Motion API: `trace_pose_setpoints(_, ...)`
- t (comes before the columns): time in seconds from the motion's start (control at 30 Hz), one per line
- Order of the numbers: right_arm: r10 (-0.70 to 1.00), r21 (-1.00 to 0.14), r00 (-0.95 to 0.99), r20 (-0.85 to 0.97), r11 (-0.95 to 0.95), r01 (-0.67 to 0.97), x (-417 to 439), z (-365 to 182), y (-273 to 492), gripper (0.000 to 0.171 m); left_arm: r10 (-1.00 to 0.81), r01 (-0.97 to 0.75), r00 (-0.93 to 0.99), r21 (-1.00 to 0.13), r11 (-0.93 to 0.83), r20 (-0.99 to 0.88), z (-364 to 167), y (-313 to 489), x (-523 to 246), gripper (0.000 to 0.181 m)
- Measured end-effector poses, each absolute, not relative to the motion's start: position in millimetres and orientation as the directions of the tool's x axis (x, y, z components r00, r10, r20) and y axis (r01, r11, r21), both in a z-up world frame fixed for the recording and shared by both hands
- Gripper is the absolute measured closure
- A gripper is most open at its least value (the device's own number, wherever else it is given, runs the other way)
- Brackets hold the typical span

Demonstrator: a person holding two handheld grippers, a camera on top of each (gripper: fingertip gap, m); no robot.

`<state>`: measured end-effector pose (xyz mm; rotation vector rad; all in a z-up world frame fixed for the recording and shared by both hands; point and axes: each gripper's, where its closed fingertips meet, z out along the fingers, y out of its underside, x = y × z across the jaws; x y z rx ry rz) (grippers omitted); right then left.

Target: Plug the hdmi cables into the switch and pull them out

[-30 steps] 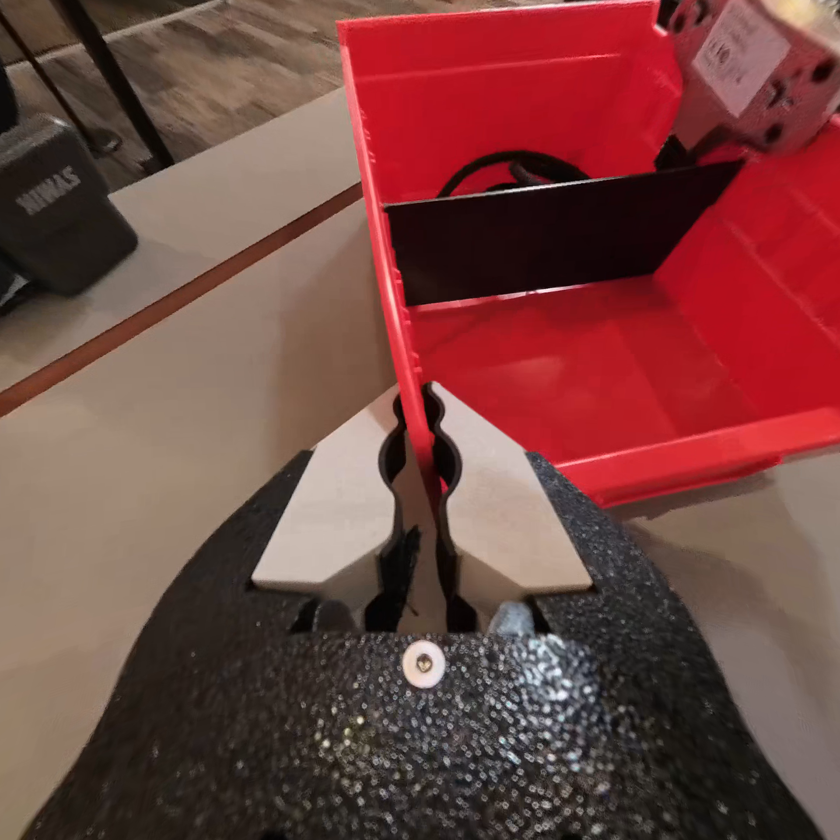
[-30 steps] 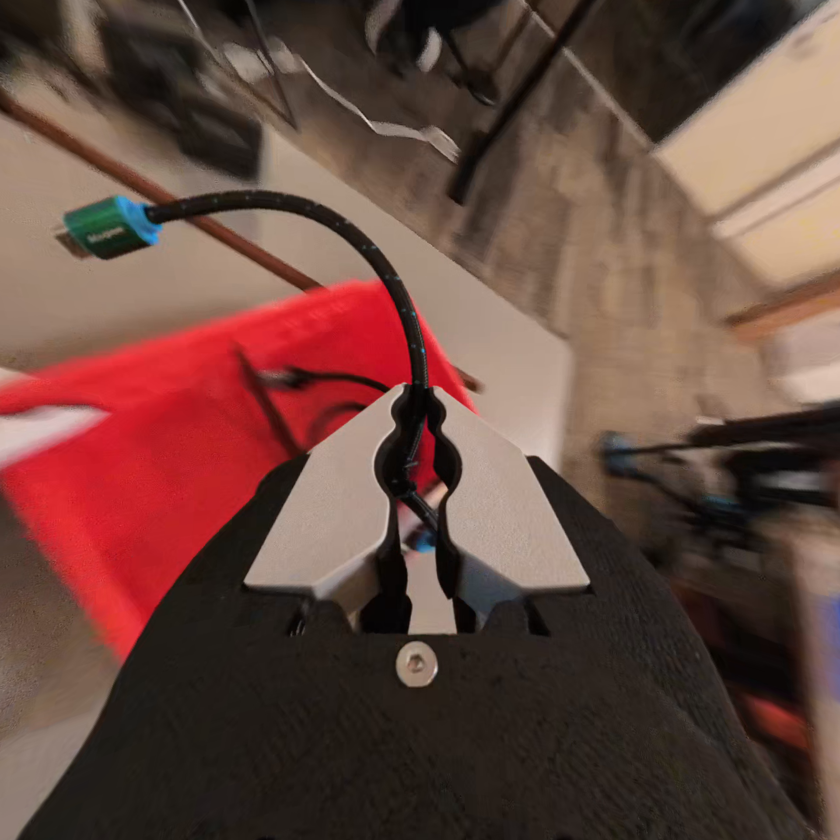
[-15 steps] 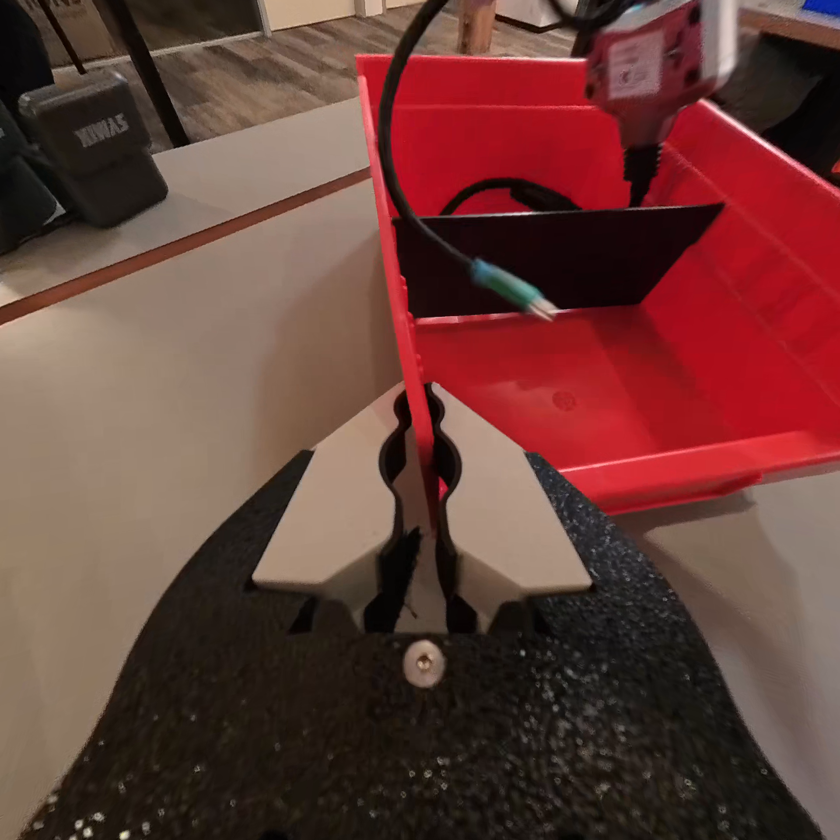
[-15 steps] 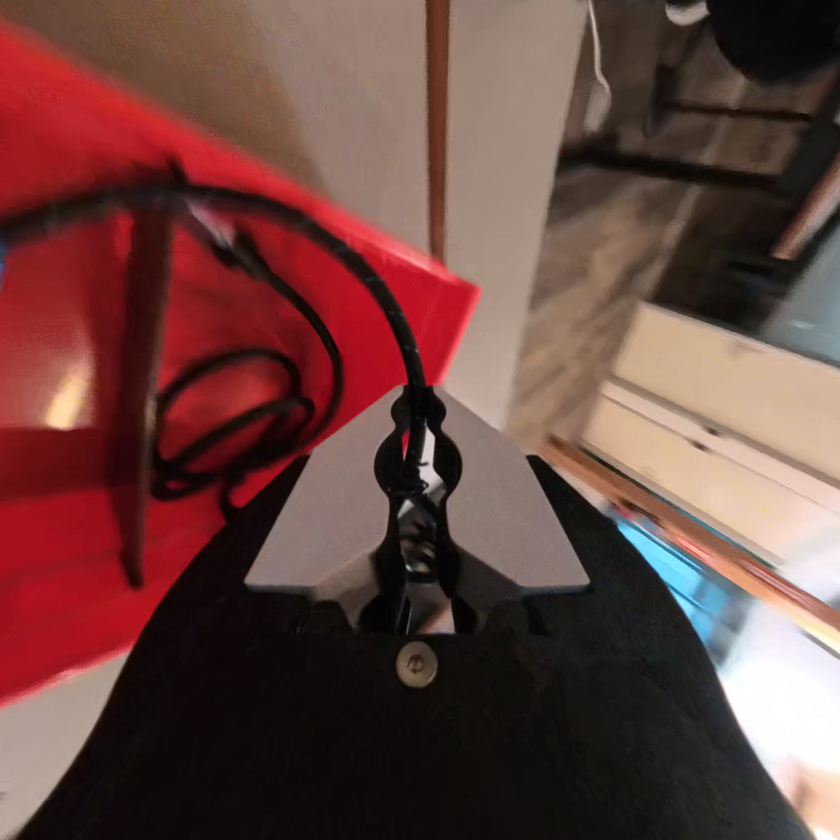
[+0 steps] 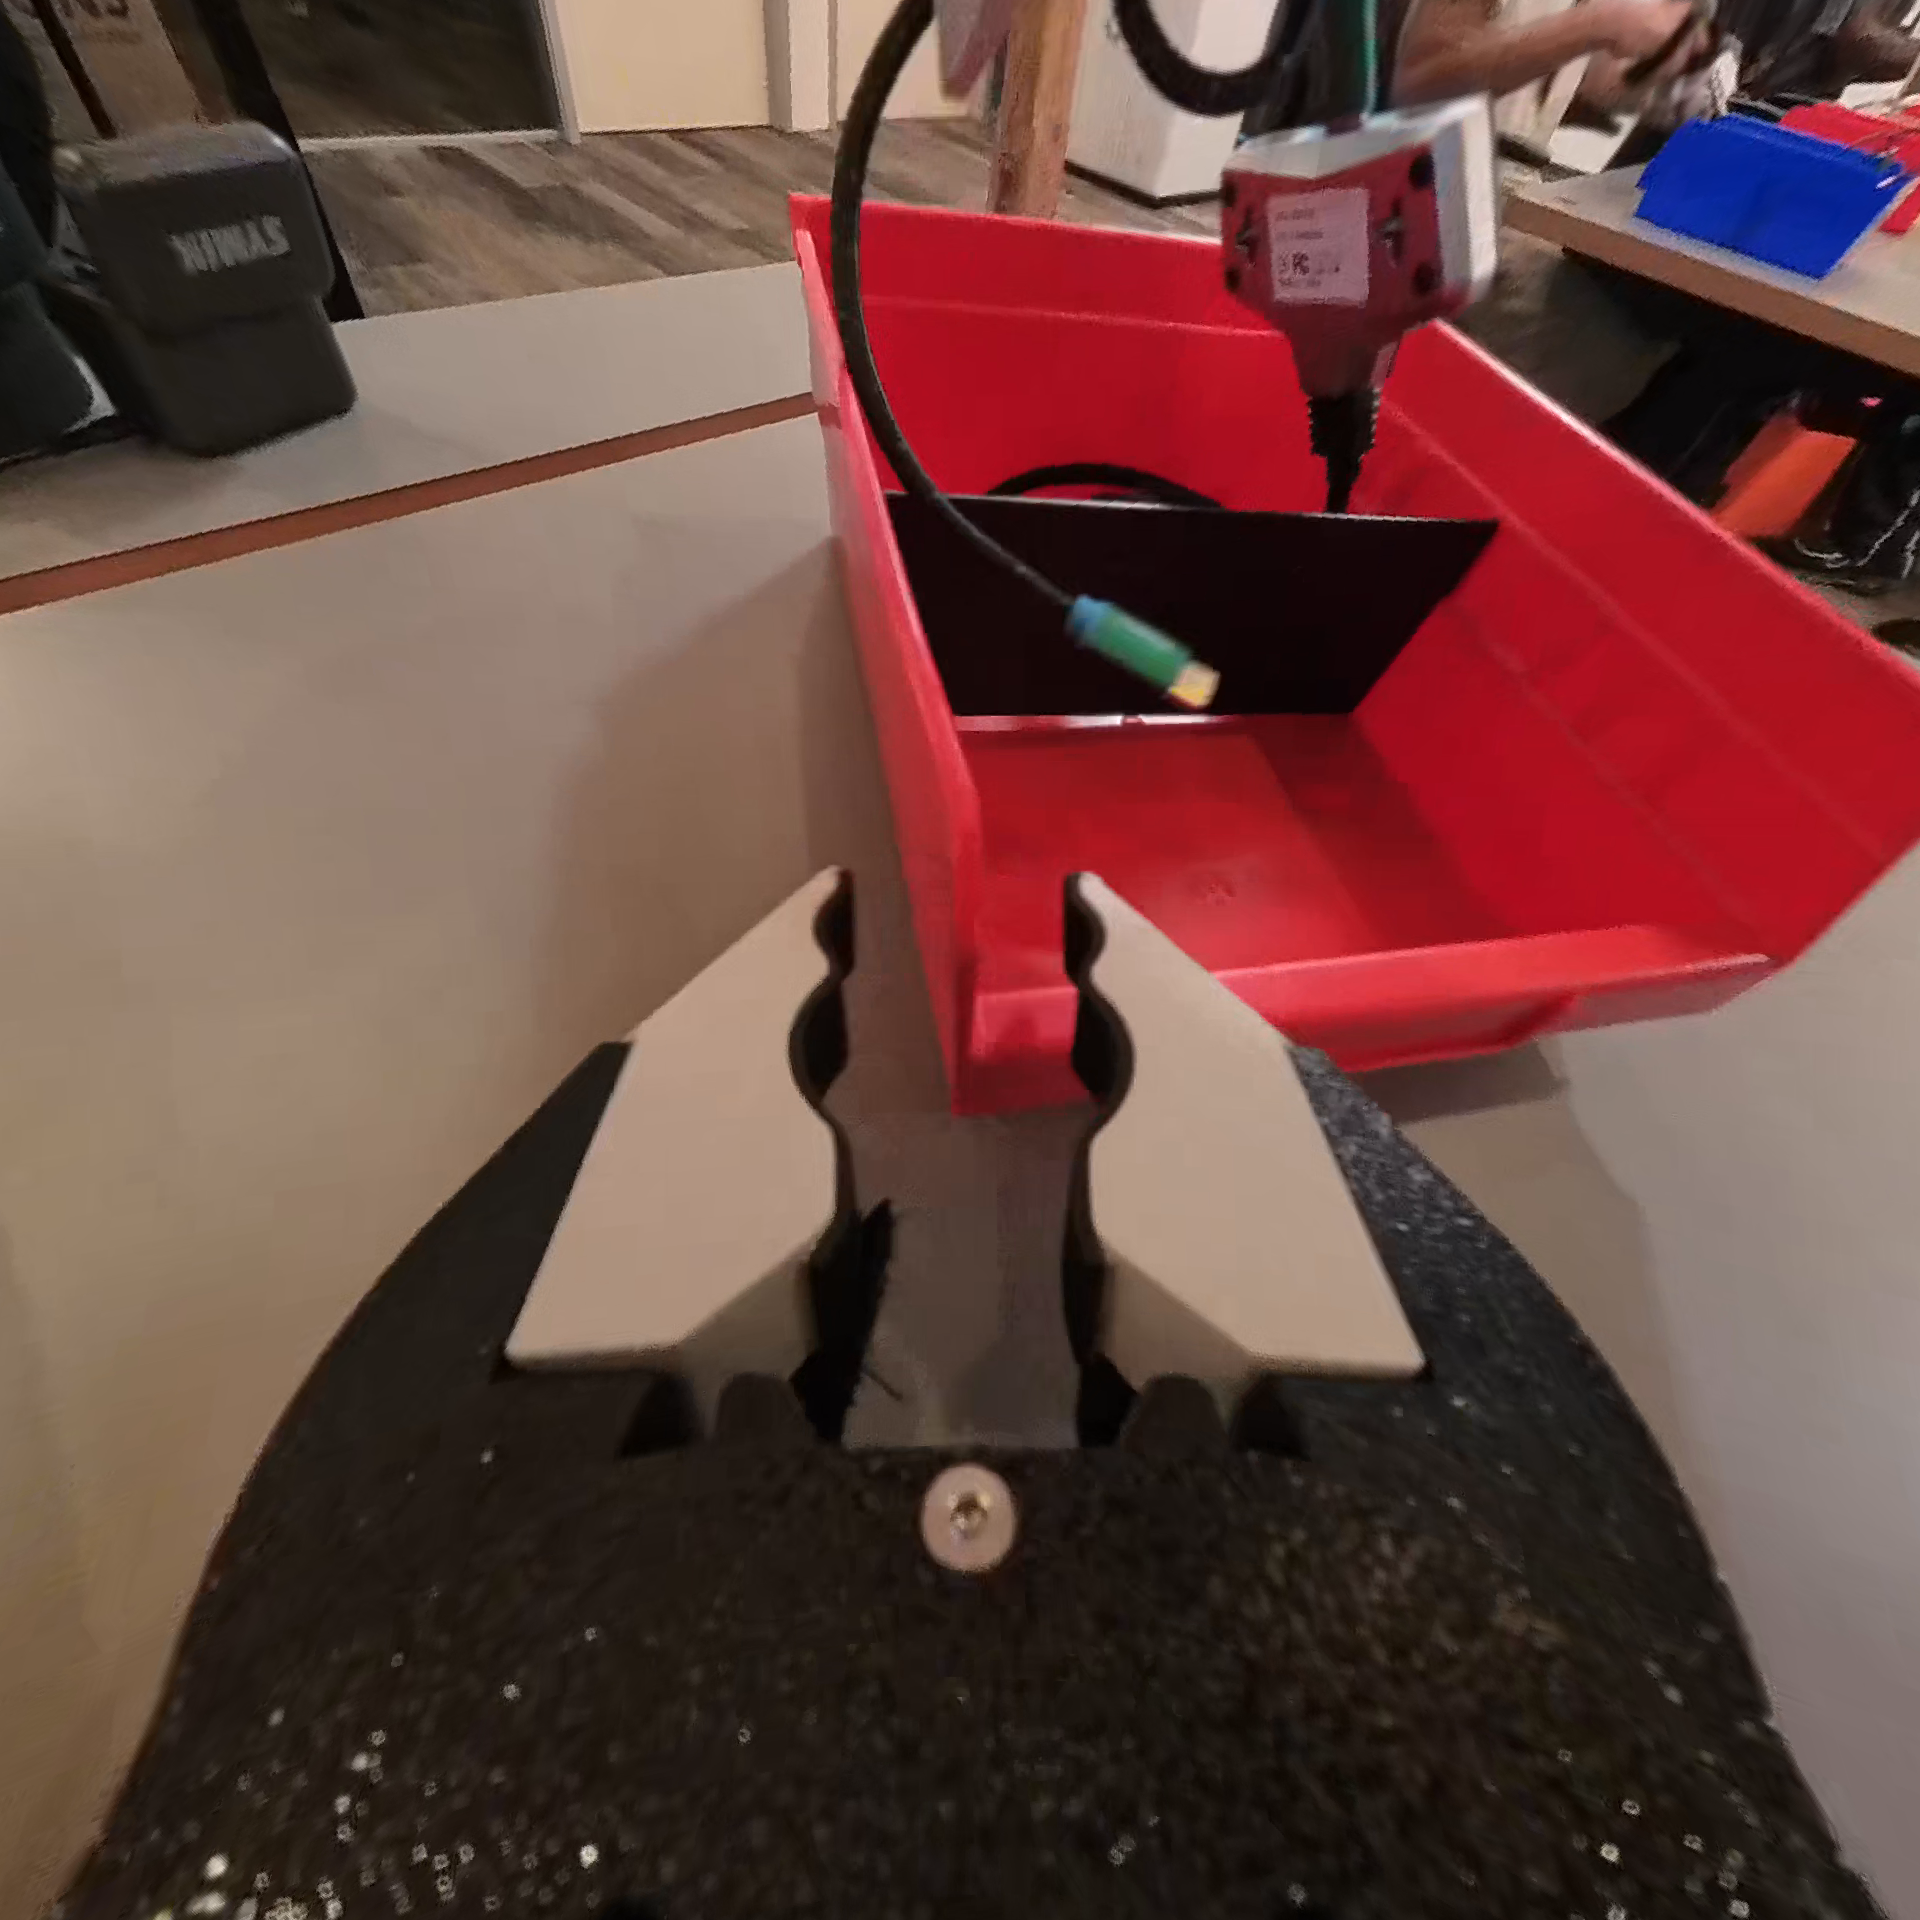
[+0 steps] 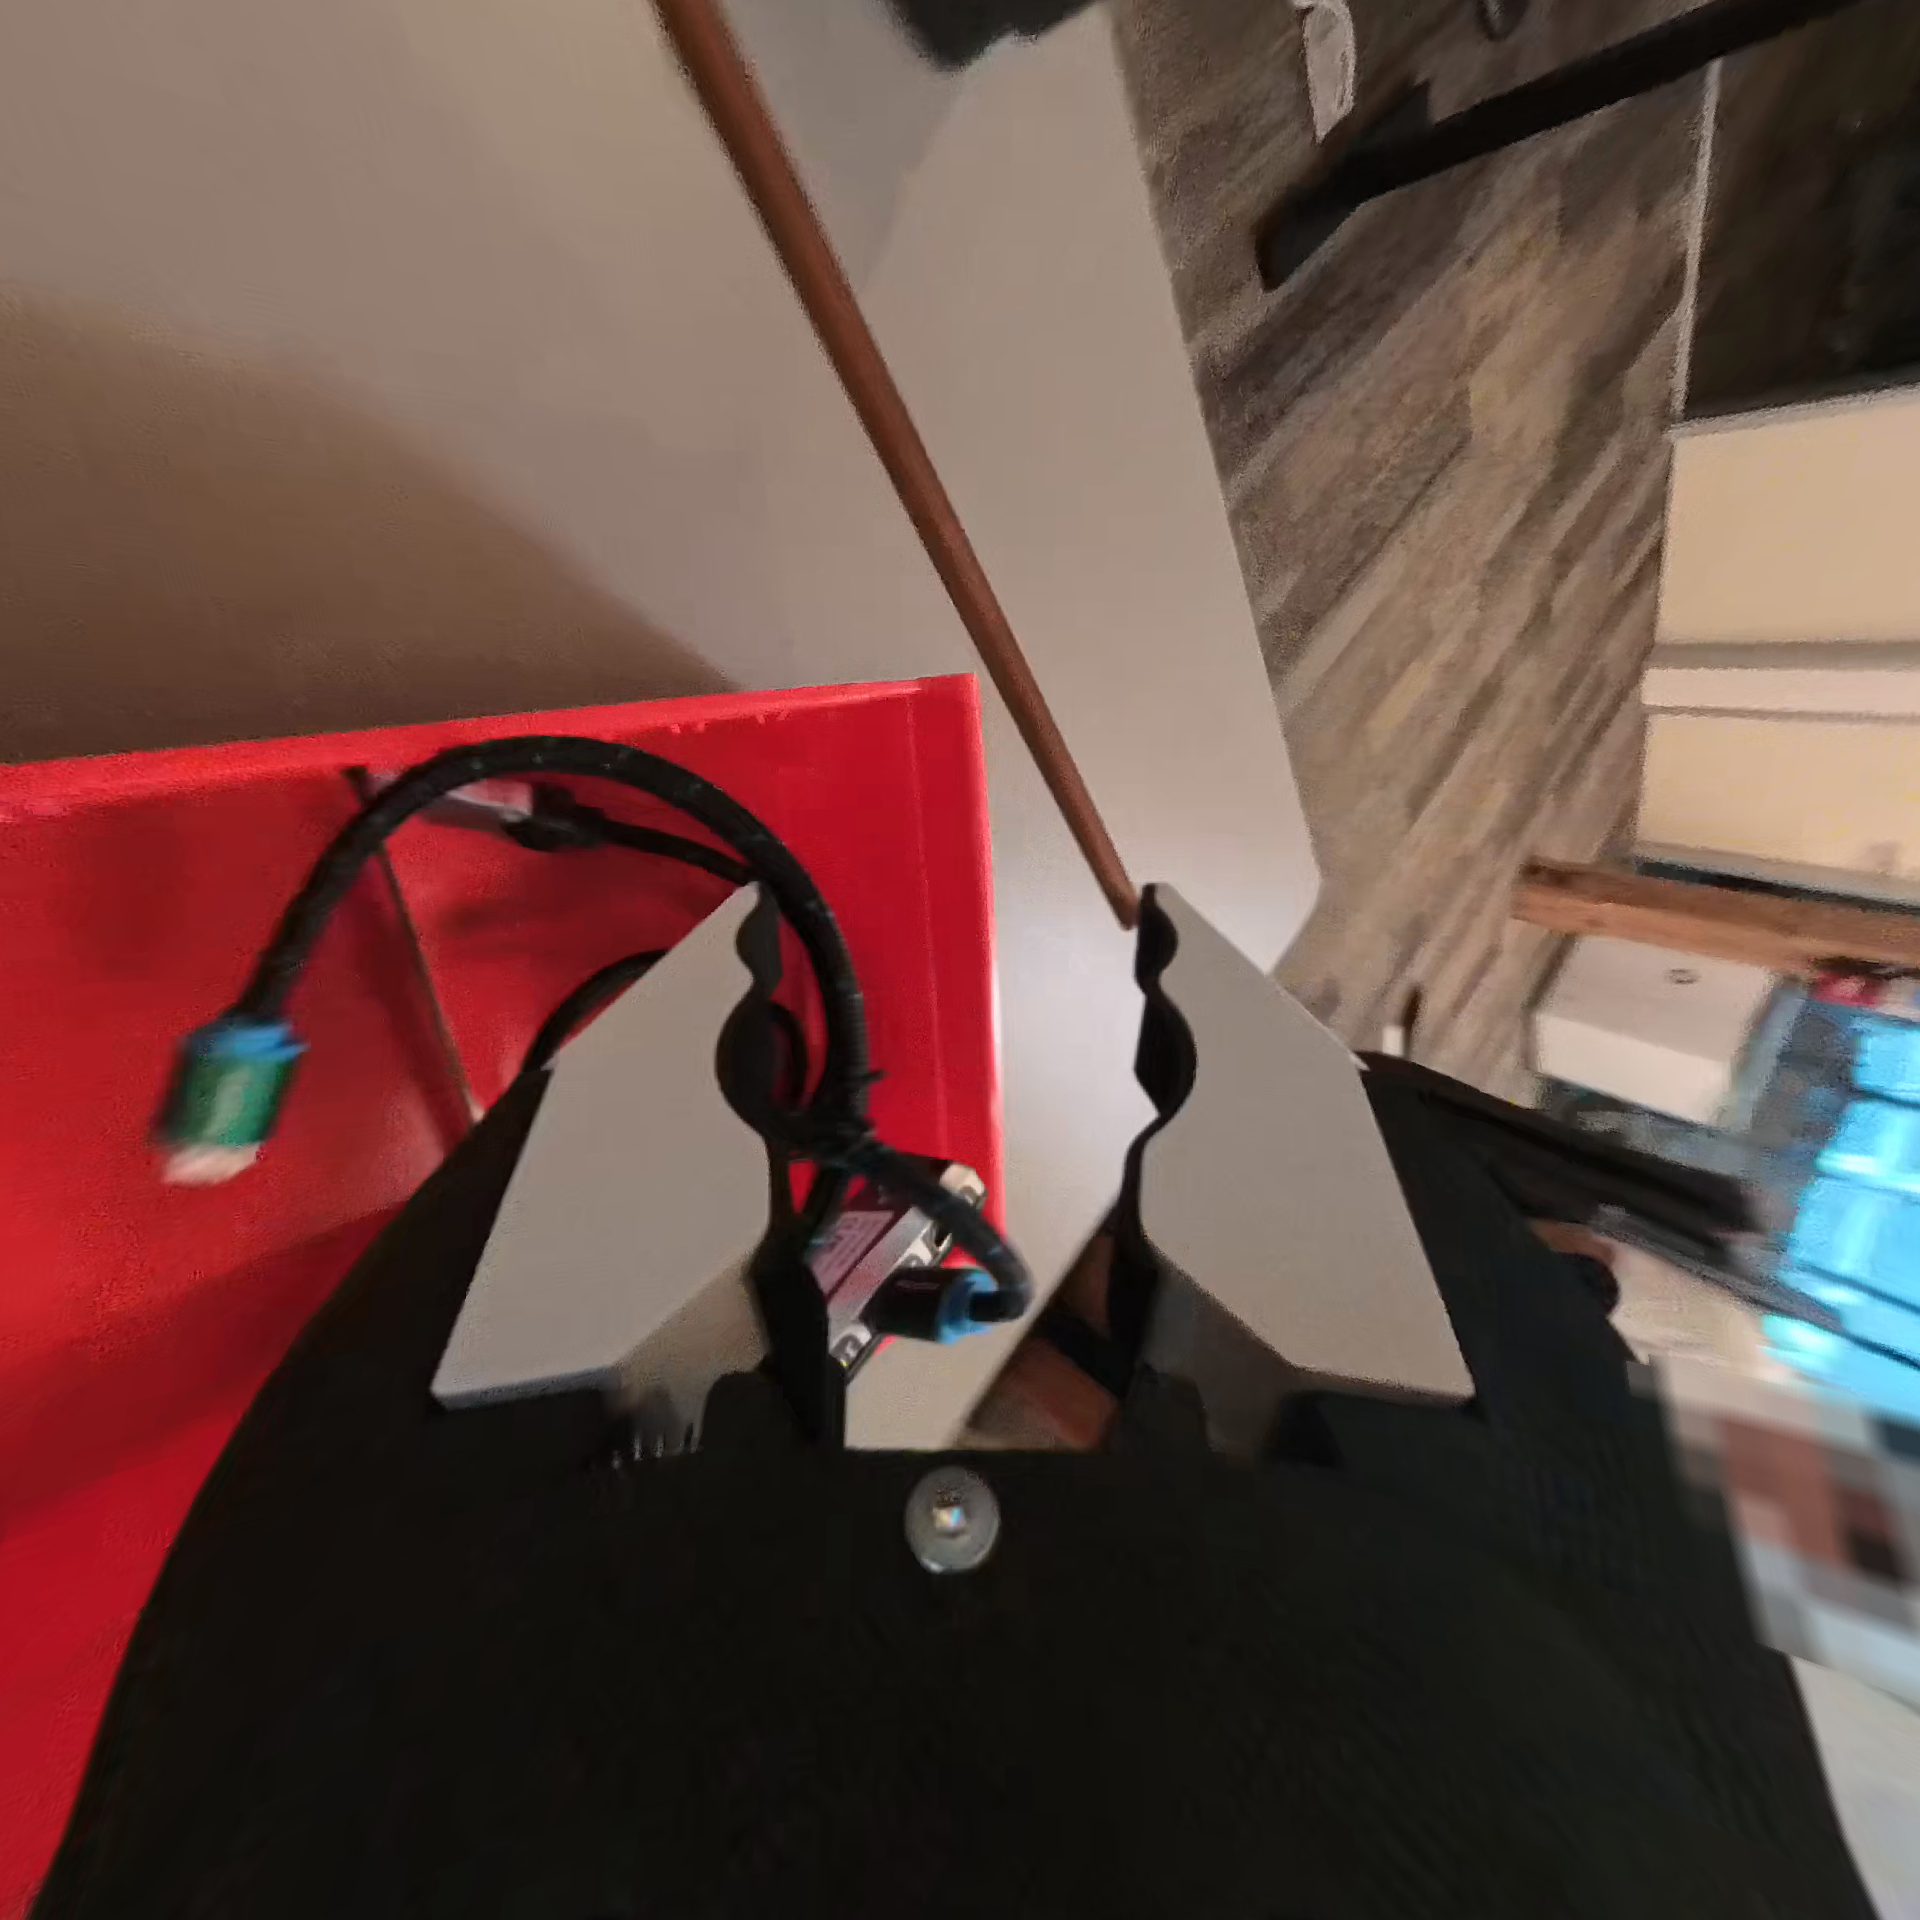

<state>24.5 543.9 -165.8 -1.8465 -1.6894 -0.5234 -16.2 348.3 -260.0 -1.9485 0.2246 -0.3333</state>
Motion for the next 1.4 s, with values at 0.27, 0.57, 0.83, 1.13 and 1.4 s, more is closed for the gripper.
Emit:
trace_pose_setpoints(0.27,0.818,-0.665,0.535,0.211,-0.281,0.692,55,-114,504,0.09,-0.343,-0.074,0.939,-0.949,-0.307,0.037,-229,292,-34,0.122)
trace_pose_setpoints(0.57,0.857,-0.967,0.509,0.084,-0.053,0.249,27,-53,381,0.095,-0.175,-0.098,0.981,-0.991,-0.086,-0.081,-174,225,-96,0.121)
trace_pose_setpoints(0.83,0.886,-0.976,0.419,0.199,0.218,0.003,-83,-108,272,0.096,0.174,-0.074,0.98,-0.991,-0.108,-0.092,-184,161,-215,0.116)
trace_pose_setpoints(1.13,0.893,-0.996,0.447,0.055,0.082,-0.042,-123,-207,285,0.1,0.479,0.002,0.871,-0.974,-0.224,-0.108,-210,117,-357,0.109)
trace_pose_setpoints(1.4,0.88,-0.99,0.462,0.108,0.136,-0.028,-119,-215,290,0.11,0.375,0.116,0.925,-0.899,-0.423,-0.056,-265,149,-392,0.148)
